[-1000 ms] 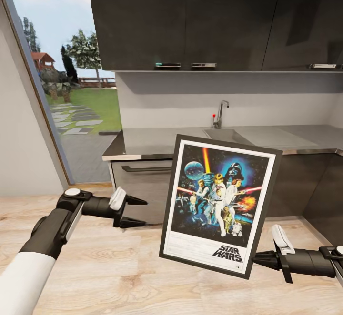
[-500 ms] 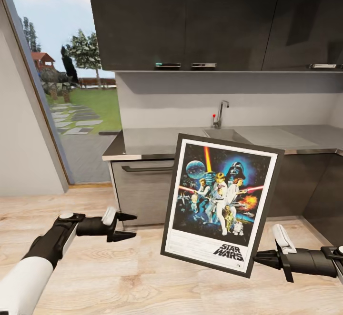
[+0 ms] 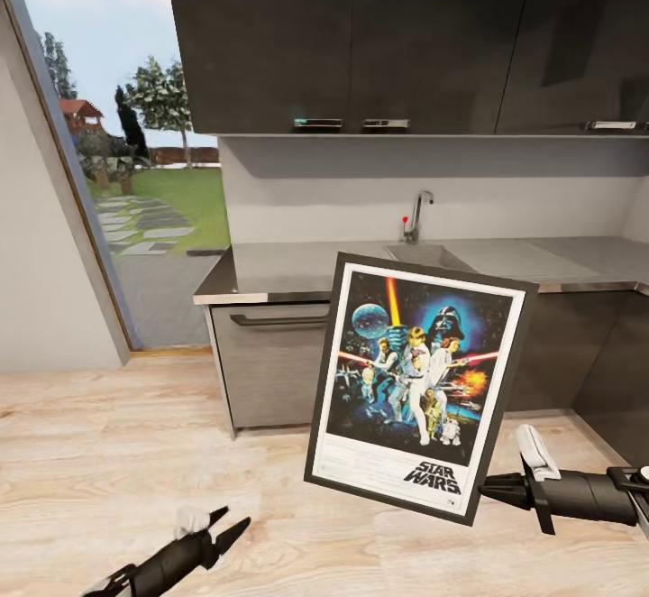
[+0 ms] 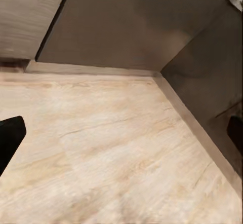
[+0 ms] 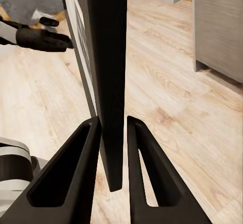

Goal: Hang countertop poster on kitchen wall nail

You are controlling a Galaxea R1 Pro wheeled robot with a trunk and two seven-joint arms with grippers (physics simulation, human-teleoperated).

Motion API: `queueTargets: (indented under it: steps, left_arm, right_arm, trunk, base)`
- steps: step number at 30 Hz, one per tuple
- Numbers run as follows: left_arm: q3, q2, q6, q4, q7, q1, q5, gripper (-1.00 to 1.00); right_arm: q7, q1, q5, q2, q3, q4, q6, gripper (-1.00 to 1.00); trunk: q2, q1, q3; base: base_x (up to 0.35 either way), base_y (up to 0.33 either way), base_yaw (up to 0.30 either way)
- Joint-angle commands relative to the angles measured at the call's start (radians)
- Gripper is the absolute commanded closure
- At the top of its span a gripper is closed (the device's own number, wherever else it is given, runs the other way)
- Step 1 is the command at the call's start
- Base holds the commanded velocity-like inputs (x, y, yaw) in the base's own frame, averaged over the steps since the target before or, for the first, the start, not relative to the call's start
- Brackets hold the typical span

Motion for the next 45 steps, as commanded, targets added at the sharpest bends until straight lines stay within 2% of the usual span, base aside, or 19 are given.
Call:
queueTargets:
  steps: [1,3,7,10,13,16,17,22,45]
  left_arm:
    - [0.009,0.002,-0.004,0.002,-0.003,-0.001,0.013,-1.00]
    - [0.010,0.008,-0.005,0.003,-0.002,0.024,0.031,-1.00]
    - [0.011,0.029,-0.006,0.005,-0.001,0.064,0.106,-1.00]
    - [0.011,0.033,-0.006,0.005,0.000,0.080,0.131,-1.00]
    - [0.011,0.041,-0.006,0.005,0.000,0.088,0.142,-1.00]
    - [0.011,0.055,-0.005,0.005,0.000,0.090,0.145,-1.00]
    - [0.011,0.065,-0.004,0.005,0.000,0.093,0.147,-1.00]
    - [0.010,0.072,-0.002,0.005,0.000,0.120,0.148,-1.00]
    - [0.009,0.070,0.000,0.005,-0.002,0.122,0.148,-1.00]
  right_arm:
    - [0.005,-0.001,-0.001,0.000,0.000,0.000,0.013,1.00]
    - [0.005,-0.001,-0.001,0.000,0.000,0.000,0.013,1.00]
    - [0.003,-0.001,-0.001,0.000,0.001,0.000,0.014,1.00]
    - [0.003,-0.001,-0.001,0.000,0.001,0.000,0.014,1.00]
    - [0.003,-0.001,-0.001,0.000,0.000,0.000,0.015,1.00]
    - [0.003,-0.001,-0.001,0.000,-0.002,0.000,0.016,1.00]
    - [0.003,-0.001,-0.001,0.002,-0.032,0.000,0.017,1.00]
    - [0.004,-0.001,-0.003,0.014,-0.078,0.000,0.019,1.00]
    - [0.005,-0.001,-0.004,0.023,-0.078,-0.001,0.019,1.00]
  trunk:
    - [-0.001,0.000,-0.001]
    - [-0.001,0.000,-0.001]
    - [-0.001,0.000,-0.001]
    - [-0.001,0.000,-0.001]
    - [-0.001,0.000,-0.001]
    - [-0.001,0.000,-0.001]
    - [0.006,-0.004,0.002]
    - [0.041,-0.023,0.018]
    - [0.202,-0.111,0.061]
  base:
    - [0.000,0.000,0.000]
    - [0.000,0.000,0.017]
    - [0.000,0.000,0.169]
    - [0.000,0.000,0.241]
    - [0.000,0.000,0.174]
    - [0.000,0.000,0.076]
    - [0.000,0.000,0.025]
    - [0.000,0.000,0.010]
    - [0.000,0.000,0.000]
